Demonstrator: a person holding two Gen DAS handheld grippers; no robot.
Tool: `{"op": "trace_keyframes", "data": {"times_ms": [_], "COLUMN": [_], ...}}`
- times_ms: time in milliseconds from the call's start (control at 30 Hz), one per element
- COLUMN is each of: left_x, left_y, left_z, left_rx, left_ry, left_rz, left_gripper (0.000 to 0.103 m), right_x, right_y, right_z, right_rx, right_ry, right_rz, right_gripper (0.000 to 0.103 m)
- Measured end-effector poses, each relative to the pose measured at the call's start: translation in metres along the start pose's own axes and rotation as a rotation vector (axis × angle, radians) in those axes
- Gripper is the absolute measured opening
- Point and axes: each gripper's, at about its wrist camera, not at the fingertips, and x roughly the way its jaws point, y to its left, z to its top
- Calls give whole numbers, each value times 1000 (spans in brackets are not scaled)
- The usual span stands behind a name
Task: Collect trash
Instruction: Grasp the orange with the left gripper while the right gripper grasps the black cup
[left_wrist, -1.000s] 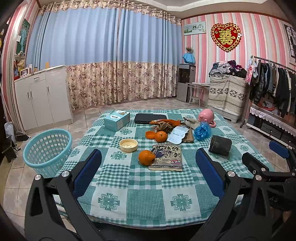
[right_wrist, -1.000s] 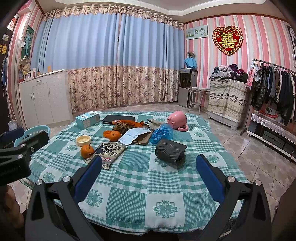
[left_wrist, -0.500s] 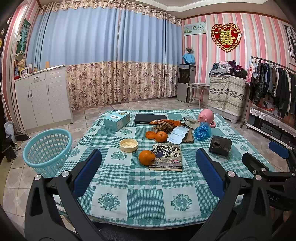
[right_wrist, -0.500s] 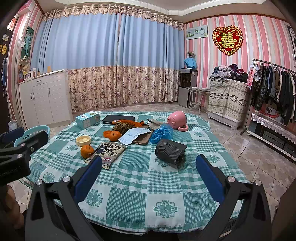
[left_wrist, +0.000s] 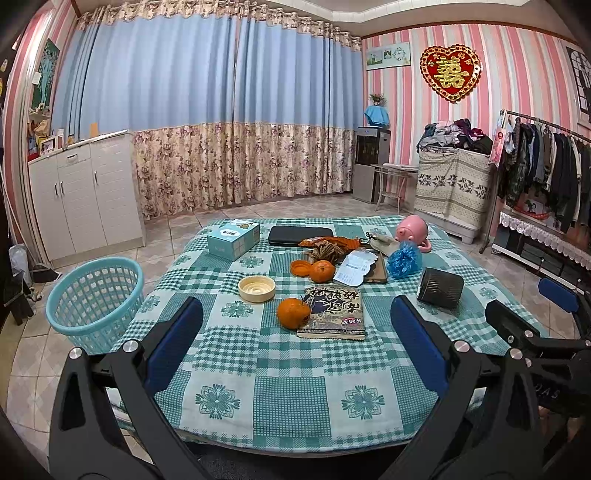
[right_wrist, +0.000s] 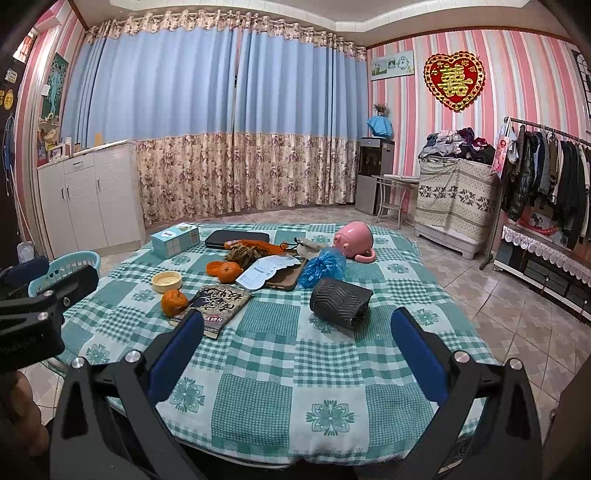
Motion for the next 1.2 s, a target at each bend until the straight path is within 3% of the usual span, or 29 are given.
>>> {"op": "trace_keyframes", "data": {"times_ms": [467,700,1033,1200], "left_x": [7,25,106,155], "left_y": [4,10,22,22], "left_z": [-5,-7,-5,-12], "left_rx": [2,3,5,12], "left_ry": [9,33,133,205], "left_rz": [-2,13,-8,14], "left_gripper": [98,98,98,98], "right_x": [4,25,87,117], "right_y": [1,-12,-27,-35], "right_z": [-1,4,-1,-7], "right_rx": [4,12,-36,-34], "right_ry": [-7,-12,36,127], "right_rz": [-6,-42,-113,-152], "right_gripper": [99,99,99,99]}}
